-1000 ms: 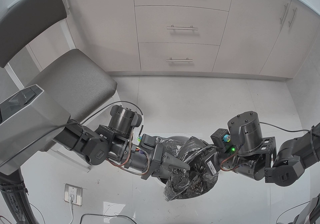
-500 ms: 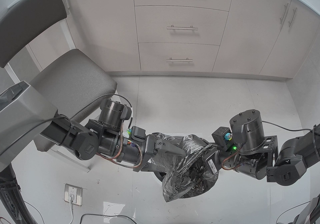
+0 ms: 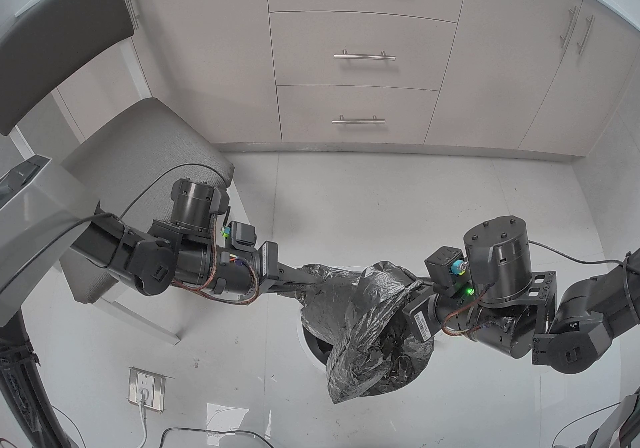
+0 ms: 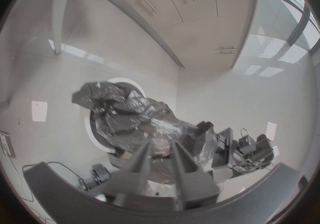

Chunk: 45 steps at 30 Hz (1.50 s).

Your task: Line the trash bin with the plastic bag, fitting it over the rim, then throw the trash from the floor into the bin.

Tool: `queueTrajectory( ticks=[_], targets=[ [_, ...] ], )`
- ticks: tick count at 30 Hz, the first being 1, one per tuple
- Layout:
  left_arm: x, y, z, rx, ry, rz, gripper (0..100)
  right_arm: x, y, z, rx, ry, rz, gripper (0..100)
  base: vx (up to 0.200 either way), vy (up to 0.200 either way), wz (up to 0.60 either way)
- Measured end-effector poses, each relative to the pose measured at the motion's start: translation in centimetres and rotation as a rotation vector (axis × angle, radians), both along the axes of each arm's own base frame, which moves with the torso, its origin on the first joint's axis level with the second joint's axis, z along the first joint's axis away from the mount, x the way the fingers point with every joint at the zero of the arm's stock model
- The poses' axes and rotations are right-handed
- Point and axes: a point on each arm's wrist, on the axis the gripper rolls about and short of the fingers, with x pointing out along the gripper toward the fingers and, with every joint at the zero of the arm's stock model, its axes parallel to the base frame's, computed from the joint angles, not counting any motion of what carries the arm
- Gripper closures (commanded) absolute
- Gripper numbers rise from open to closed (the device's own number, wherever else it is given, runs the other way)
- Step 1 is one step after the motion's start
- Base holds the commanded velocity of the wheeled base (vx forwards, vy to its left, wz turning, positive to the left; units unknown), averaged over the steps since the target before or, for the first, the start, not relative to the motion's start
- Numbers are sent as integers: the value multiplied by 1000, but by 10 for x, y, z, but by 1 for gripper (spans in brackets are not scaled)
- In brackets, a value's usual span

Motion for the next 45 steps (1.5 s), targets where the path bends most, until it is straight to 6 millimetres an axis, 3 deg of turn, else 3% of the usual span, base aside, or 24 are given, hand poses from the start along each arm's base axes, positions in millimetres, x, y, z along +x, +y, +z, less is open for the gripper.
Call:
queueTrajectory(
  ticks=[11,19,28,45],
  targets=[
    [23,-13,-11,146,-108,177,100,1,1,-4,8,12,-5,100,0,0,0],
    [30,-23,-28,214,-161,159,100,2,2,-7,14,24,-6,100,0,0,0],
    [22,-50,-48,254,-158,80,100,0,2,-4,20,17,-6,100,0,0,0],
    [-4,-97,-68,301,-130,-80,100,1,2,-5,61,34,-23,100,0,0,0]
  ],
)
